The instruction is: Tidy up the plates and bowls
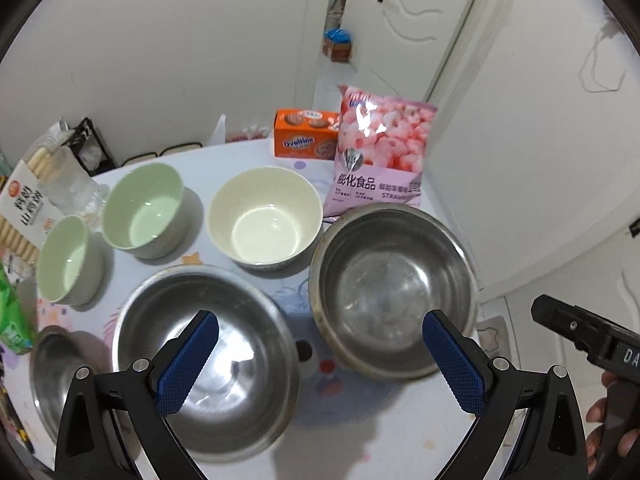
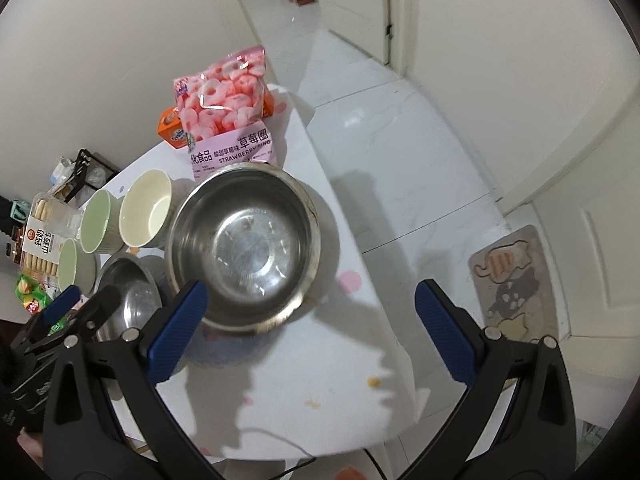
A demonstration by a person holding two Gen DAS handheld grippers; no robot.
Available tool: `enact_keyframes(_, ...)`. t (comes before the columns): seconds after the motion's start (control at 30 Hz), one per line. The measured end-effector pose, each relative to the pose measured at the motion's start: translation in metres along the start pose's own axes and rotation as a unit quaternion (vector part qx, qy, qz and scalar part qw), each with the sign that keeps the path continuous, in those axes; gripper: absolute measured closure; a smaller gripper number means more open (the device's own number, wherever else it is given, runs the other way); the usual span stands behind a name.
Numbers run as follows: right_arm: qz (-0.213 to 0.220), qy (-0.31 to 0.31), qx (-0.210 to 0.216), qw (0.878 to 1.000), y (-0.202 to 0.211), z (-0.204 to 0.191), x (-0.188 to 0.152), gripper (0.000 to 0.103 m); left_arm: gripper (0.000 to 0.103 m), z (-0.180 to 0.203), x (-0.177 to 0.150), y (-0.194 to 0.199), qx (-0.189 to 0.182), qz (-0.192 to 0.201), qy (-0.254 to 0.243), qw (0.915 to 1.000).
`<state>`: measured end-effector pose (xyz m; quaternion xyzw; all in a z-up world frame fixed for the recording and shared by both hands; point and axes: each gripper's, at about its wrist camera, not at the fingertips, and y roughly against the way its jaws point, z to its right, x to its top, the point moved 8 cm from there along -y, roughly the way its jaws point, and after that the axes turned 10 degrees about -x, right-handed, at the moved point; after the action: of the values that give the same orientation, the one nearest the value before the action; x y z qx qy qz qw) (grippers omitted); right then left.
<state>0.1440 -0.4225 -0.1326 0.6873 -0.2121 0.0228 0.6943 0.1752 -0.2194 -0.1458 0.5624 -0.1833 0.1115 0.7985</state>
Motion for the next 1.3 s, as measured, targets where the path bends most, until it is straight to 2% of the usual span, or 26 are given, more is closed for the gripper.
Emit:
enact_keyframes(0.33,-0.057,0.01,0.023,0.998,-0.07,-0.005,0.026,0.0,0.0,0.007,0.005,-0.078,0.008,-0.053,0.006,0.9985)
enact_keyframes(0.6,-0.089,0.019,0.028,0.995,-0.101,-0.01,0.034,0.0,0.001,0.007,-0.001,-0.118,0.018,-0.092,0.008,0.9956)
enact_keyframes(0.67,-0.101,0.017,0.029,0.994,-0.107,-0.011,0.033,0.0,0.011,0.006,-0.003,-0.123,0.02,-0.099,0.011,0.9949)
enact_keyframes(0.73,-0.112,0.012,0.027,0.993,-0.113,-0.01,0.031,0.0,0.027,0.004,-0.004,-0.13,0.033,-0.106,0.008,0.9938)
enact_keyframes(0.83,-0.12,0.006,0.015,0.993,-0.12,-0.009,0.028,0.0,0.039,0.0,-0.009,-0.138,0.05,-0.119,0.011,0.9916)
enact_keyframes(0.87,-0.12,0.007,0.014,0.993,-0.121,-0.009,0.028,0.003,0.041,-0.002,-0.011,-0.141,0.051,-0.122,0.017,0.991)
enact_keyframes(0.9,-0.119,0.009,0.014,0.993,-0.123,-0.01,0.029,0.016,0.047,-0.006,-0.011,-0.144,0.054,-0.125,0.02,0.9905)
enact_keyframes(0.93,-0.122,0.012,0.013,0.992,-0.126,-0.011,0.028,0.023,0.05,-0.007,-0.01,-0.145,0.067,-0.12,0.011,0.9904)
enact_keyframes(1.0,-0.141,0.017,0.01,0.99,-0.132,-0.012,0.022,0.055,0.056,-0.009,-0.011,-0.146,0.078,-0.123,0.005,0.9893)
enact_keyframes(1.03,-0.154,0.02,0.009,0.988,-0.136,-0.013,0.018,0.065,0.064,-0.01,-0.011,-0.147,0.085,-0.125,0.003,0.9885)
enact_keyframes(1.1,-0.144,0.029,0.003,0.989,-0.134,-0.014,0.018,0.082,0.07,-0.012,-0.01,-0.147,0.094,-0.128,0.005,0.9873)
enact_keyframes(1.2,-0.136,0.039,0.004,0.99,-0.131,-0.016,0.019,0.085,0.071,-0.015,-0.007,-0.147,0.089,-0.123,0.01,0.9883)
enact_keyframes(1.3,-0.132,0.032,0.024,0.99,-0.124,-0.016,0.021,0.088,0.072,-0.018,-0.004,-0.143,0.081,-0.111,0.02,0.9903)
